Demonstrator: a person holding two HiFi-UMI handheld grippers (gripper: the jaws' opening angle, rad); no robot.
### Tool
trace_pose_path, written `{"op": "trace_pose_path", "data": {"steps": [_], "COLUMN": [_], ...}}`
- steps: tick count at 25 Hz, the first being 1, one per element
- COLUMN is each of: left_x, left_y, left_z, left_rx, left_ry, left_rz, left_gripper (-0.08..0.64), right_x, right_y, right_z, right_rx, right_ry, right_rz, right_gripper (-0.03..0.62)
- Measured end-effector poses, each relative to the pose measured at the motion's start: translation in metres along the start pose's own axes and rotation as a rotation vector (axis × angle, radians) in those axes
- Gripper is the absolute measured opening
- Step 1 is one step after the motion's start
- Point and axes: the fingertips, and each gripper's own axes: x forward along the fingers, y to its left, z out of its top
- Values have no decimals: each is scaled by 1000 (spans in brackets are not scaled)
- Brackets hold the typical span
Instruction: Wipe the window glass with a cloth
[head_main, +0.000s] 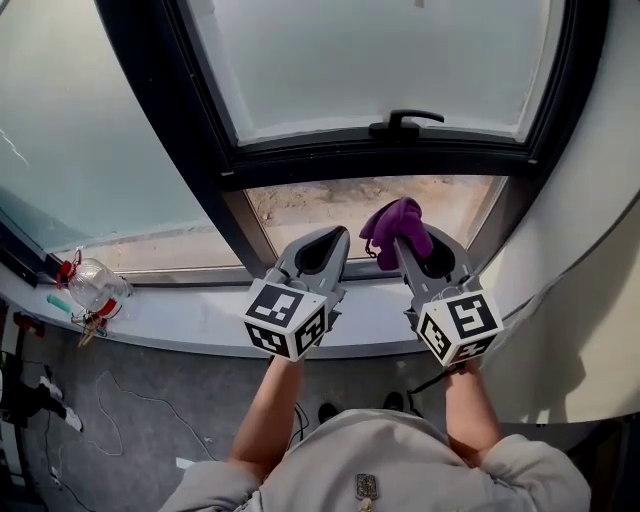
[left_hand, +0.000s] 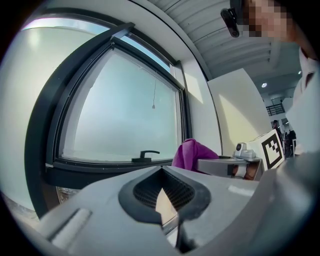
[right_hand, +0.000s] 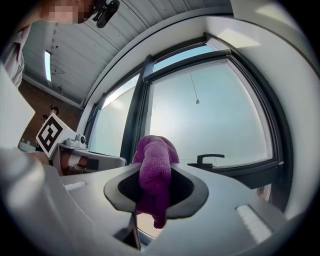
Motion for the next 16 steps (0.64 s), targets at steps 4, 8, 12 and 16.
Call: {"op": "trace_pose_path", "data": {"steps": [4, 8, 12, 16], "left_x": [1, -1, 0, 3], "left_y": [-2, -4, -5, -9], "left_z": [-1, -2, 2, 6], "left_rx": [8, 13, 13, 10], "left_ry": [12, 18, 15, 15], "left_rz": [1, 3, 5, 1], "left_gripper": [1, 1, 1, 1], "right_x": [-2, -5, -6, -9], "right_y": [-1, -3, -6, -11], "right_z": [3, 2, 4, 7], "right_rx": [5, 11, 14, 22], "right_ry": [-11, -14, -4, -3], "right_rz": [1, 2, 4, 11], "right_gripper": [118, 118, 118, 118]}}
